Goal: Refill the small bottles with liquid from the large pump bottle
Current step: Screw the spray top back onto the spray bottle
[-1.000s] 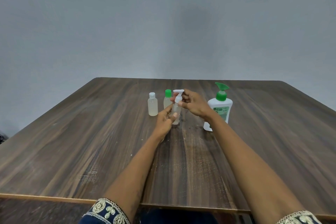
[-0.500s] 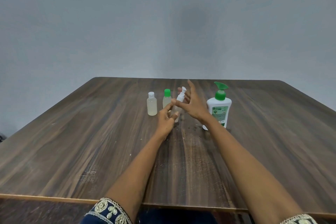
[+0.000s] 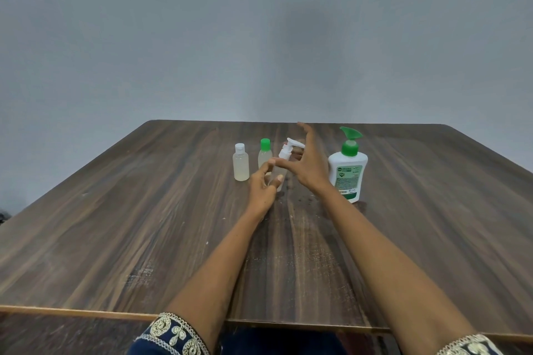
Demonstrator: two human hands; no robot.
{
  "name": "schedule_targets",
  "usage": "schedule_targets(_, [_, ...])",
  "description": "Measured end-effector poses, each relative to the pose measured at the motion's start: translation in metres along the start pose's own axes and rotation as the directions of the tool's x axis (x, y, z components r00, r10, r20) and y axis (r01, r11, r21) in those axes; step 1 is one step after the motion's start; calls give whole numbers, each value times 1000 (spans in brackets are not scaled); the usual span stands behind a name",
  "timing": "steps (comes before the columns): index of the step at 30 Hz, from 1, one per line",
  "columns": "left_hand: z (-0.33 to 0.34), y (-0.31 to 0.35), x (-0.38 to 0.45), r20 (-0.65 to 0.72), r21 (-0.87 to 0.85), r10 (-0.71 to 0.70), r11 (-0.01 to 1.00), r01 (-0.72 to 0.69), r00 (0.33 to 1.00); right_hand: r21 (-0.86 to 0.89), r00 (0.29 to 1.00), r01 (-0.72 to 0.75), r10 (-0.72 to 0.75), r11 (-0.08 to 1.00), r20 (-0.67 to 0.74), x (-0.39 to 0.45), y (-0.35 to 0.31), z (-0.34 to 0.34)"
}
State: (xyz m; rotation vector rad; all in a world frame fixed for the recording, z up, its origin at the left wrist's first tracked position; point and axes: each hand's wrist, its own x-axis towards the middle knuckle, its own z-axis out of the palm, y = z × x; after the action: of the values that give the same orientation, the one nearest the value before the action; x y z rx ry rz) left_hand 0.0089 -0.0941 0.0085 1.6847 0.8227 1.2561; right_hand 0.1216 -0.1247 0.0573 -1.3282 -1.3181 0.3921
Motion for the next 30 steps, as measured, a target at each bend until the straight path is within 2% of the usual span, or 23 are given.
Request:
schedule_targets(4, [0, 1, 3, 7, -20, -6, 1000, 6, 1000, 173, 999, 26, -33, 985, 41, -1, 5, 4])
schedule_targets(11, [6, 3, 4, -102, 129, 38, 991, -25, 994, 66, 990, -35, 43, 997, -133, 5, 5, 5])
schedule_targets(14, [4, 5, 3, -97, 84, 16, 996, -8, 995, 72, 987, -18, 29, 997, -160, 5, 5, 5])
schedule_targets(16, [1, 7, 2, -36, 5, 0, 1000, 0, 999, 124, 996, -10, 21, 992, -86, 5, 5, -1])
schedule_targets(19, [-1, 7, 6, 89, -50, -41, 998, 45, 995, 268, 992, -34, 0, 963, 128, 5, 1, -9])
schedule_targets(21, [-1, 7, 6, 150, -102, -89, 989, 105, 985, 319, 982, -65, 4, 946, 187, 5, -2, -10])
schedule_targets(23, [2, 7, 5, 157, -130, -101, 984, 122, 982, 287, 986, -104, 62, 952, 153, 5, -5, -9])
schedule_targets(26, [8, 4, 5, 74, -79, -120, 989, 126, 990, 124, 990, -136, 139, 983, -18, 5, -3, 2])
schedule_targets(28, [12, 1, 5, 30, -40, -129, 991, 130, 991, 130, 983, -148, 160, 980, -89, 4, -2, 9])
schedule_targets(30, [13, -1, 4, -4, -30, -125, 992, 125, 992, 137, 980, -160, 174, 978, -93, 1, -3, 11])
